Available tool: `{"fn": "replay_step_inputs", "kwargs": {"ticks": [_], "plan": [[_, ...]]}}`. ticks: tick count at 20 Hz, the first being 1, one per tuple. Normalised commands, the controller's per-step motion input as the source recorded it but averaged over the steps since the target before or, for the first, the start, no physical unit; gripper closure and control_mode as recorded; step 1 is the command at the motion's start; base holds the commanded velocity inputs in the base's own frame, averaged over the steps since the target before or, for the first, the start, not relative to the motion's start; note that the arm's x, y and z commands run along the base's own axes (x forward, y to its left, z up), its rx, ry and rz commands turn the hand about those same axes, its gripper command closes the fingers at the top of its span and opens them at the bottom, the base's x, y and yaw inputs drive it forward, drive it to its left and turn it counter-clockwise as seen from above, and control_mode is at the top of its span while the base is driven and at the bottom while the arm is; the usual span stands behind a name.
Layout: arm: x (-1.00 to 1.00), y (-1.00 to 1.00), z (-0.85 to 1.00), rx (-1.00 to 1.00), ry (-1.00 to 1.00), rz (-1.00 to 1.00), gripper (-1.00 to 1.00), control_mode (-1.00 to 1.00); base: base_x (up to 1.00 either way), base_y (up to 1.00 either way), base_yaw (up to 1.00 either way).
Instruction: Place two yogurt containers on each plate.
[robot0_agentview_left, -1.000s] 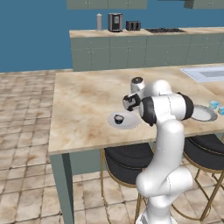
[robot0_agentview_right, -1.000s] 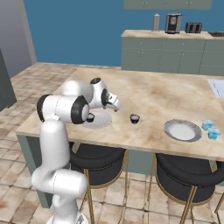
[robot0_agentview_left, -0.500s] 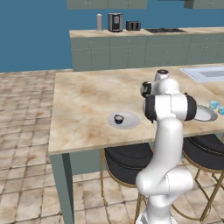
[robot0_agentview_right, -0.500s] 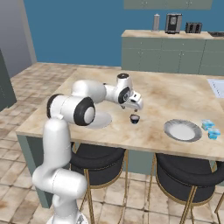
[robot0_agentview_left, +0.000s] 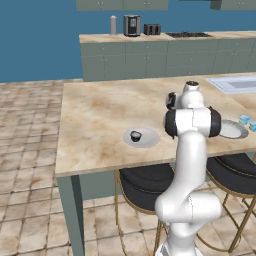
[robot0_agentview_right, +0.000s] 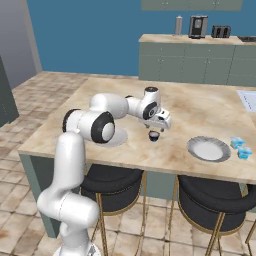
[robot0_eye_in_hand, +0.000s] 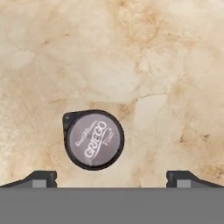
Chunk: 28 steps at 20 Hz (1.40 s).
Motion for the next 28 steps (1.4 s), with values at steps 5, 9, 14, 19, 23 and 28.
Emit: {"fn": "replay_step_inputs", "kwargs": {"ticks": [5, 9, 14, 19, 23, 28], "plan": [[0.01, 0.2, -0.32, 0.02, 0.0, 0.01, -1.0, -1.0, 0.0, 0.0, 0.0], [0.0, 0.03, -0.39, 0.0, 0.0, 0.05, -1.0, -1.0, 0.0, 0.0, 0.0], [0.0, 0.0, -0.27, 0.0, 0.0, 0.06, -1.0, -1.0, 0.0, 0.0, 0.0], [0.18, -0.02, -0.1, 0.0, -0.05, 0.03, -1.0, -1.0, 0.0, 0.0, 0.0], [0.23, -0.15, -0.04, 0.0, -0.04, 0.0, -1.0, -1.0, 0.0, 0.0, 0.0], [0.13, -0.08, -0.19, 0.0, -0.01, 0.02, -1.0, -1.0, 0.0, 0.0, 0.0]]}}
